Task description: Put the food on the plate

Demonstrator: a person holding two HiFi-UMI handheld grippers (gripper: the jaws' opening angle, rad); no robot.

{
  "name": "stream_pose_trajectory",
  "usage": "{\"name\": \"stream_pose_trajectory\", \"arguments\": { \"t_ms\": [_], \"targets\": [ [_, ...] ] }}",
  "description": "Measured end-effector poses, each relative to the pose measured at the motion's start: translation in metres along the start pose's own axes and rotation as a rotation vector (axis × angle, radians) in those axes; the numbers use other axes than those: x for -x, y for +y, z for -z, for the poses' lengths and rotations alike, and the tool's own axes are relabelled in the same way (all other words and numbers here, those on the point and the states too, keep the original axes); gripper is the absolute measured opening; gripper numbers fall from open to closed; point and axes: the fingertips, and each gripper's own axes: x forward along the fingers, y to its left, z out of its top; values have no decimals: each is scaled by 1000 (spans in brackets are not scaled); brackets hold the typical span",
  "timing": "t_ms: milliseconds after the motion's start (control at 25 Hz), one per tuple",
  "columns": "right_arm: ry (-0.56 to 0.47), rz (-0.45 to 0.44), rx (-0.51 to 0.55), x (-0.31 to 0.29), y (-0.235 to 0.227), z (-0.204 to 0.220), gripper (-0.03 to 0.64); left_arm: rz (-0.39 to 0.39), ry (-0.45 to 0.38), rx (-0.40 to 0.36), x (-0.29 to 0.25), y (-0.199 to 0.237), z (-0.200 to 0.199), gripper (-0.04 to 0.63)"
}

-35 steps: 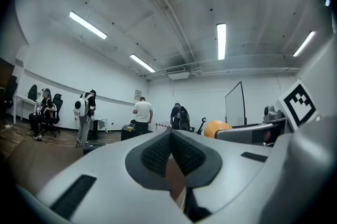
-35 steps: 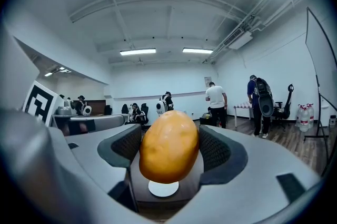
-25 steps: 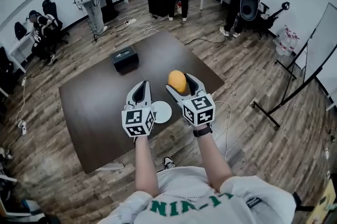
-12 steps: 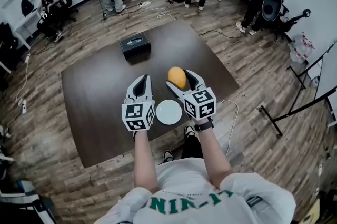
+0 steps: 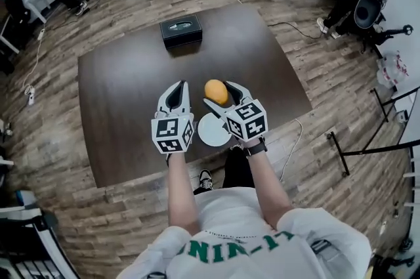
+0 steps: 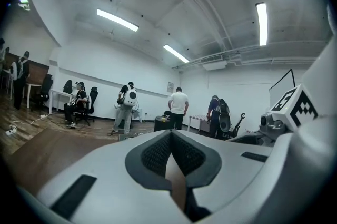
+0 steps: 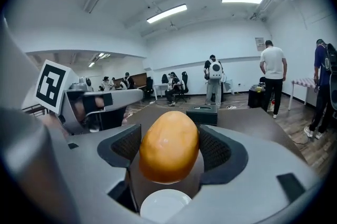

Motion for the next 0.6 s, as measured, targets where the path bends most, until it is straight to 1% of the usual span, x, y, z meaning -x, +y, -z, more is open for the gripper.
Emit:
{"name": "stream_pose_trajectory", "arguments": {
  "t_ms": [200,360,600],
  "targets": [
    [81,-51,-17,-28,1,32,354,-33,56,20,-8,18,33,12],
    [153,-60,-20,-42,2,68,354,-57,83,76,-9,27,57,12],
    [224,-89,-83,-53,2,117,354,-73,126,79,-11,28,88,11]
  ]
}}
